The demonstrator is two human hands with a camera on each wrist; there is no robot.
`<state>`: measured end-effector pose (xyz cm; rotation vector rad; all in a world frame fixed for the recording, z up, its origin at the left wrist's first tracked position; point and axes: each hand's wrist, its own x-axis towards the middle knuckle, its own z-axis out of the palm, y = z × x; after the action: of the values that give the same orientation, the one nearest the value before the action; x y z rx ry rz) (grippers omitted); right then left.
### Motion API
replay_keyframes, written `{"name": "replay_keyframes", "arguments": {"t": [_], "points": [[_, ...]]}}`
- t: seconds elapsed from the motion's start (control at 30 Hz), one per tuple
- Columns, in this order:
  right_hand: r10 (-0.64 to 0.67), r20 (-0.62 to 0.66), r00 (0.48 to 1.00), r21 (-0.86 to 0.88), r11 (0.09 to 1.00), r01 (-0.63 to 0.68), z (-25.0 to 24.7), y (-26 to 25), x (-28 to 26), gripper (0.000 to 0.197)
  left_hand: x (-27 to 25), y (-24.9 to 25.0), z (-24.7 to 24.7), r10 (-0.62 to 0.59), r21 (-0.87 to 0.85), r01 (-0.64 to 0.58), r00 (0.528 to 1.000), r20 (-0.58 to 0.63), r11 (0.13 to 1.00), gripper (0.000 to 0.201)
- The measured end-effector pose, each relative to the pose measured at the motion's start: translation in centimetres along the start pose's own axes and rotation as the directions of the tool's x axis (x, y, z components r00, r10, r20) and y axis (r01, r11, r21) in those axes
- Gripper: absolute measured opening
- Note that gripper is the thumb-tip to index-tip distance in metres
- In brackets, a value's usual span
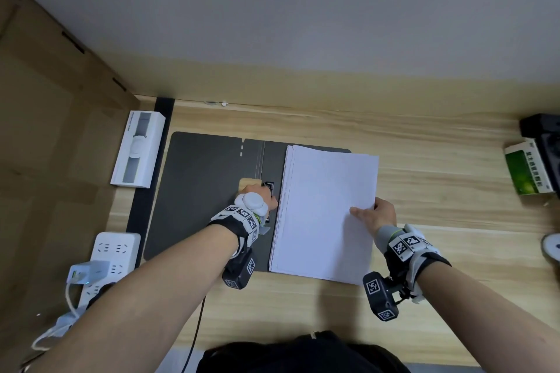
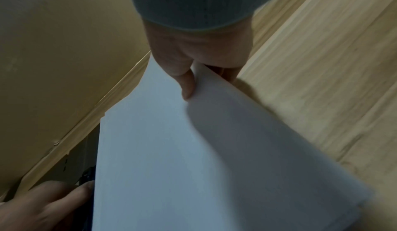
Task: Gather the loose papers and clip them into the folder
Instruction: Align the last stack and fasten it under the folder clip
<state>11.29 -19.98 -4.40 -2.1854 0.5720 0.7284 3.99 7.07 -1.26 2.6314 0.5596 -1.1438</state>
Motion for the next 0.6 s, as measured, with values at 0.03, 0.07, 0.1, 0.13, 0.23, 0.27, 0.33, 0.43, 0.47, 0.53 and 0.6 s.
{"name": "replay_keyframes", "arguments": {"t": [0.03, 0.07, 0.1, 0.13, 0.23, 0.27, 0.33, 0.43, 0.47, 0.53, 0.6], "points": [[-0.002, 0.018, 1.0, 0.037, 0.999, 0.002, -0.1, 0.1, -0.1, 0.027, 0.0, -0.1, 0.0, -0.004, 0.009, 0.004, 1.0, 0.004, 1.0, 0.042], [-0.003, 0.034, 0.999, 0.074, 0.997, 0.001, -0.2, 0.1, -0.2, 0.025, 0.1, -0.3, 0.0, 0.009, 0.029, -0.009, 1.0, 0.0, 1.0, 0.044], [-0.004, 0.041, 0.999, 0.103, 0.995, 0.0, -0.3, 0.1, -0.3, 0.025, -0.1, -0.5, 0.1, 0.023, 0.044, -0.022, 1.0, -0.012, 0.999, 0.046], [-0.007, 0.041, 0.999, 0.124, 0.992, 0.002, -0.3, 0.1, -0.4, 0.027, -0.2, -0.7, 0.1, 0.035, 0.059, -0.033, 0.999, -0.039, 0.998, 0.048], [-0.011, 0.033, 0.999, 0.161, 0.987, 0.006, -0.2, -0.1, -0.5, 0.034, -1.3, -0.8, -0.6, 0.019, -0.034, -0.027, 0.973, -0.229, 0.999, 0.04], [-0.014, 0.03, 0.999, 0.162, 0.987, 0.009, -0.2, -0.1, -0.6, 0.032, -1.6, -0.6, -0.8, 0.022, -0.088, -0.049, 0.959, -0.282, 0.995, 0.035], [-0.023, 0.019, 1.0, 0.14, 0.99, 0.02, -0.2, -0.2, -0.6, 0.025, -1.7, 0.2, -0.6, 0.051, -0.202, -0.116, 0.952, -0.303, 0.973, 0.025], [-0.032, 0.028, 0.999, 0.156, 0.987, 0.027, -0.6, 0.0, -0.6, 0.017, -1.9, 2.6, -0.4, 0.02, -0.327, -0.081, 0.983, -0.184, 0.942, 0.025], [-0.031, 0.038, 0.999, 0.172, 0.985, 0.024, -0.7, 0.1, -0.8, 0.017, -1.9, 3.4, -0.3, -0.01, -0.341, -0.043, 0.988, -0.154, 0.939, 0.025], [-0.028, 0.07, 0.997, 0.201, 0.98, 0.014, -1.0, 0.6, -1.1, 0.015, -1.6, 4.6, 0.2, -0.077, -0.357, 0.034, 0.991, -0.107, 0.934, 0.035], [-0.011, 0.106, 0.994, 0.239, 0.971, -0.015, -1.4, 1.2, -1.5, 0.013, -1.8, 5.7, 0.9, -0.14, -0.418, 0.098, 0.988, -0.071, 0.903, 0.045]]}}
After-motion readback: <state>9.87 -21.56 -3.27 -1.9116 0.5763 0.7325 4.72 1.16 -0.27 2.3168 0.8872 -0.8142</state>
